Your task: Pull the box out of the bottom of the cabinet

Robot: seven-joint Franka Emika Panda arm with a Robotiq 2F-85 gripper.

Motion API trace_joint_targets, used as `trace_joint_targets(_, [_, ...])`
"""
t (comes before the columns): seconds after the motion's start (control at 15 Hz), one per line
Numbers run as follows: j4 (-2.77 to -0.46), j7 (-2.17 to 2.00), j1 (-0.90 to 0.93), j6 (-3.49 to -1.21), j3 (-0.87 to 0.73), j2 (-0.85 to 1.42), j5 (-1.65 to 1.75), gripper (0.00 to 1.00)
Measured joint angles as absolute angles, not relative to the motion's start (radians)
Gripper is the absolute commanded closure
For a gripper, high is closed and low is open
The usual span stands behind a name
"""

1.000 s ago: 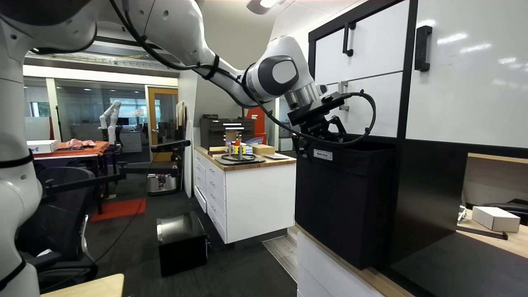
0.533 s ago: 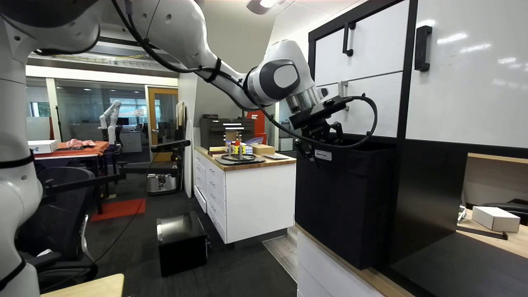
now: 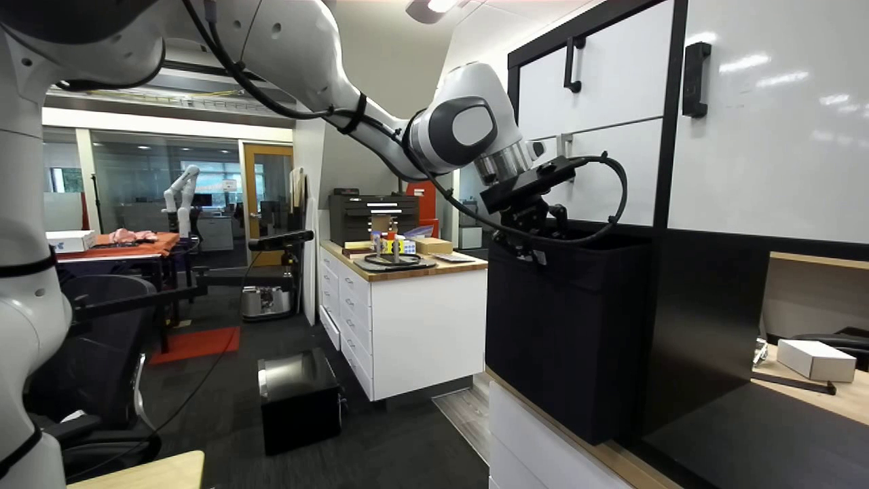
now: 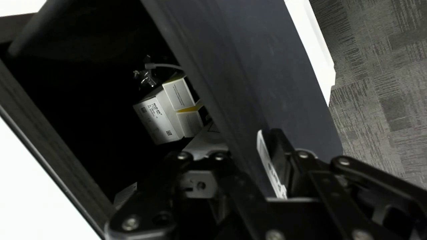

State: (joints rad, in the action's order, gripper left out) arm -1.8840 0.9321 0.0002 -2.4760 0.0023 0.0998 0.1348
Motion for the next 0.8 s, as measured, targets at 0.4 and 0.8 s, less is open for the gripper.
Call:
trace_joint_targets(0.4, [-1.89, 0.996, -0.004, -2.476, 0.002, 0.095, 0.104, 0.93])
trace_joint_targets(0.8, [-1.94, 1.068, -0.01, -2.494, 0.002, 0.059, 0.063, 0.93])
